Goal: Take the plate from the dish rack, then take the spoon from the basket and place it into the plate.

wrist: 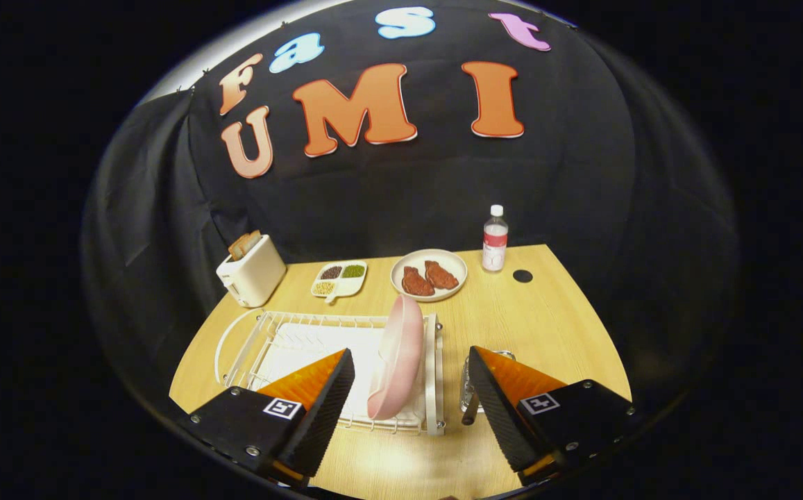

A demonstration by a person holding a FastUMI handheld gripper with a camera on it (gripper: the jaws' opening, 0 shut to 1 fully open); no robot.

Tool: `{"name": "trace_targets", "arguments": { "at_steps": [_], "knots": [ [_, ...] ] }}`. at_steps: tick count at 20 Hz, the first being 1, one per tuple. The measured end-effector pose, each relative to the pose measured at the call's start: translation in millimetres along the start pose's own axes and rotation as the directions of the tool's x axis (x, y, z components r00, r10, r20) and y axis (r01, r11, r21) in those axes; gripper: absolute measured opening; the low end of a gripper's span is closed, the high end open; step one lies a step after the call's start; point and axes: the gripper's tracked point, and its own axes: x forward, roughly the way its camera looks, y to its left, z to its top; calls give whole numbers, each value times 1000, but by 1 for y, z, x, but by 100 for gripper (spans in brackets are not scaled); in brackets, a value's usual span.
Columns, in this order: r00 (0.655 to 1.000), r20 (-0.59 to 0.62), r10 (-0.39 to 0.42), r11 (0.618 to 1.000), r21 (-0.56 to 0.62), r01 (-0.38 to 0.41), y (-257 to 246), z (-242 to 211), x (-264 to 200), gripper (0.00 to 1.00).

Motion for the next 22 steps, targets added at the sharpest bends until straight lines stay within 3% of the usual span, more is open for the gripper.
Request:
{"name": "trace_targets", "arguments": {
  "at_steps": [7,13,22],
  "knots": [
    [976,-219,-15,1000,-16,12,-6,-4,41,95],
    [913,-408,-9,1000,-14,3,2,-17,66,84],
    [824,-562,-71,997,-73,36,3,-29,90,69]
  ]
}}
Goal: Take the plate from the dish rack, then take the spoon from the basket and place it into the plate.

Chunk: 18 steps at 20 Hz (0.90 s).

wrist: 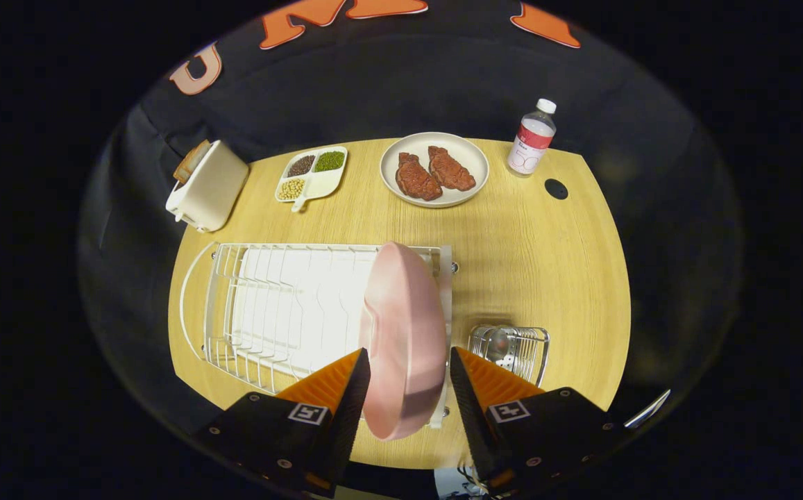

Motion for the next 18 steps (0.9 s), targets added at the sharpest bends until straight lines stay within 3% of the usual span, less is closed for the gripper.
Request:
{"name": "trace_targets", "arguments": {
  "at_steps": [7,14,18],
  "knots": [
    [999,-48,-24,1000,-12,23,10,-5,6,36],
    [995,-3,-102,994,38,102,-4,5,-11,27],
    [983,40,-181,983,-1,181,-15,9,-27,27]
  ]
}}
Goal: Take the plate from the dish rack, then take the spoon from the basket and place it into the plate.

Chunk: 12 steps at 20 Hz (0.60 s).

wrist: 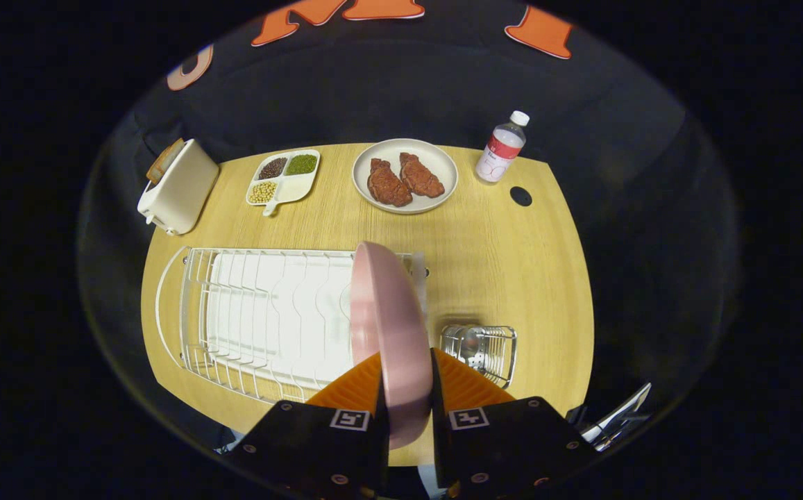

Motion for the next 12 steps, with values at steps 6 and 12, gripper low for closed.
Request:
{"name": "trace_targets", "arguments": {
  "at_steps": [6,12],
  "knots": [
    [999,44,13,1000,27,-14,-4,-2,-24,21],
    [989,101,105,993,38,-110,-2,-27,-61,21]
  ]
}}
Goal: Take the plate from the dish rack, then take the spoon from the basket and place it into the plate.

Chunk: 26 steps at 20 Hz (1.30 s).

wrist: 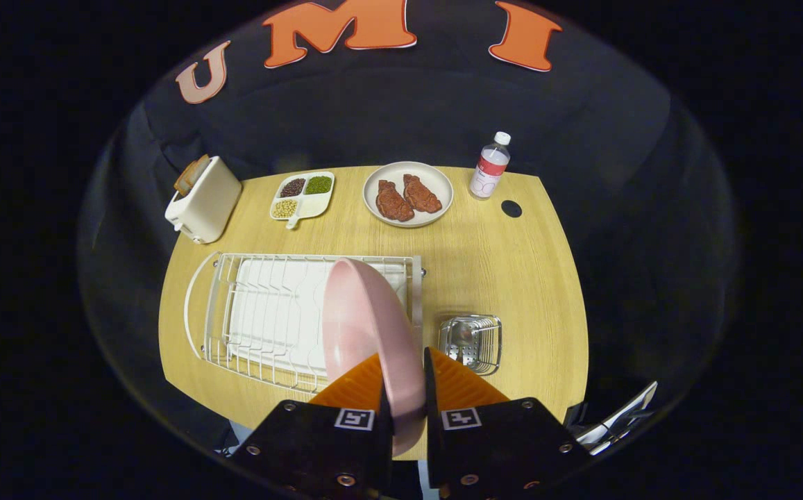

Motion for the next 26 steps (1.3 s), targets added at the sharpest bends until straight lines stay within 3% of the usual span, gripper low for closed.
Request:
{"name": "trace_targets", "arguments": {
  "at_steps": [6,12,19,22,26],
  "knots": [
    [989,-28,146,987,75,-143,10,-72,-14,21],
    [984,-6,176,980,96,-175,2,-140,-18,21],
    [980,-31,195,957,225,-183,0,-220,10,21],
    [981,-54,188,953,251,-169,4,-240,35,21],
    [961,-58,270,925,293,-242,34,-244,58,21]
  ]
}}
